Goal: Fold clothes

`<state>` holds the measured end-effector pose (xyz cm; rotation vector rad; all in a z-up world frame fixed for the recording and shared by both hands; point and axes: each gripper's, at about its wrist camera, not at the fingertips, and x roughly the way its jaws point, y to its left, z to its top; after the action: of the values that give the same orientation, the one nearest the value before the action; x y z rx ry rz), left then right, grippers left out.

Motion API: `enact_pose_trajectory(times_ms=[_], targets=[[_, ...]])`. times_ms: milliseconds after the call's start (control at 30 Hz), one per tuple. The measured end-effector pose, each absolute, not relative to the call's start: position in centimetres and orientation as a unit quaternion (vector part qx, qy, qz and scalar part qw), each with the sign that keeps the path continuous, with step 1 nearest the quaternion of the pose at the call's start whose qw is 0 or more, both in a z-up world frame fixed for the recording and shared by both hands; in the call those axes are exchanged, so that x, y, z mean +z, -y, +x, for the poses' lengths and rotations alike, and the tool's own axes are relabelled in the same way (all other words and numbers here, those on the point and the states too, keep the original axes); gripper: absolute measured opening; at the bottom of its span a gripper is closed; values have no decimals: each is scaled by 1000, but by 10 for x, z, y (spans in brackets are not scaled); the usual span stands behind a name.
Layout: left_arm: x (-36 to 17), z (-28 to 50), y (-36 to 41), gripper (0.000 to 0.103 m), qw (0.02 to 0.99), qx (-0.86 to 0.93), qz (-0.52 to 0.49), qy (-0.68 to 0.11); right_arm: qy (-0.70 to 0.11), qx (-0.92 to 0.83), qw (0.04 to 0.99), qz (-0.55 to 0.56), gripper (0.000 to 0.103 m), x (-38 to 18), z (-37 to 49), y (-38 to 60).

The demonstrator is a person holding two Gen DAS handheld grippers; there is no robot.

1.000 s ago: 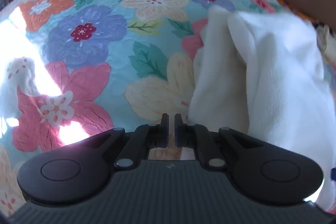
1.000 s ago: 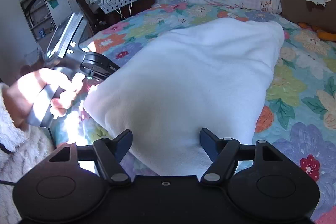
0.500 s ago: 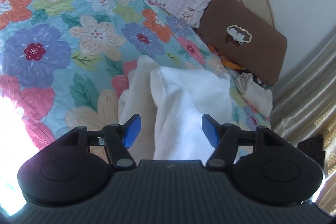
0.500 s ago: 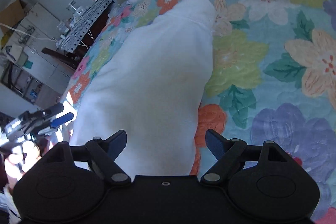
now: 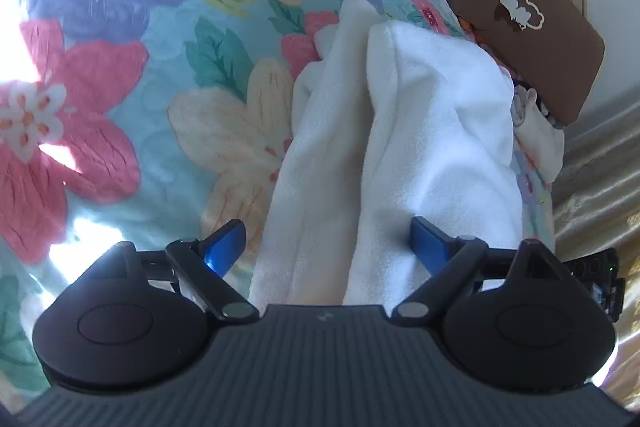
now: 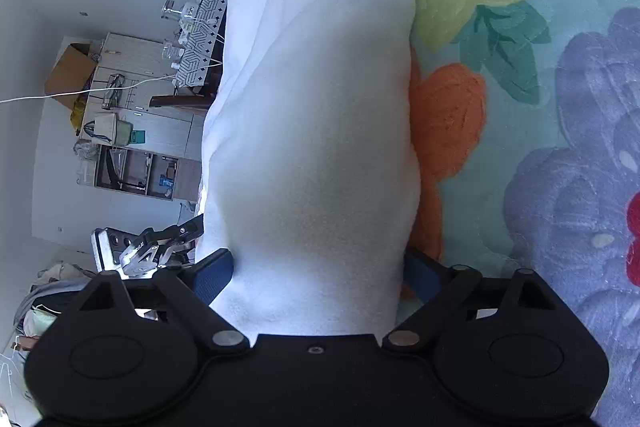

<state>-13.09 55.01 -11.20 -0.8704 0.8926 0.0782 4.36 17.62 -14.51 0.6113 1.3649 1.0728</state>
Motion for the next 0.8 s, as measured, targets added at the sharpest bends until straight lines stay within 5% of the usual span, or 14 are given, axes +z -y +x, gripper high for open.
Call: enact_pose_trajectory(times_ms=[67, 167, 233, 333, 467, 667, 800], targets=[[-124, -129, -554, 103, 795, 32, -438, -418, -589, 465, 608, 259, 101, -147, 42, -186], [-130, -119, -549, 98, 796, 7, -445, -410, -559, 467, 642, 238, 100, -136, 35, -195], [-130, -115, -544, 77, 792, -28, -466, -394, -524, 469, 678, 213, 82, -121, 27, -198], [-120, -110, -532, 65, 800, -39, -459, -385, -463, 483, 721, 177, 62, -91, 16, -199], [-101, -102, -514, 51, 817, -40, -430, -382, -413, 495, 748, 158, 61, -57, 24, -193], [-76, -63, -464, 51, 841, -41, -326, -430, -431, 444, 782, 78, 62, -54, 35, -162], [-72, -66, -453, 57, 814, -9, -350, -463, -463, 402, 790, 22, 70, -81, 32, -159]])
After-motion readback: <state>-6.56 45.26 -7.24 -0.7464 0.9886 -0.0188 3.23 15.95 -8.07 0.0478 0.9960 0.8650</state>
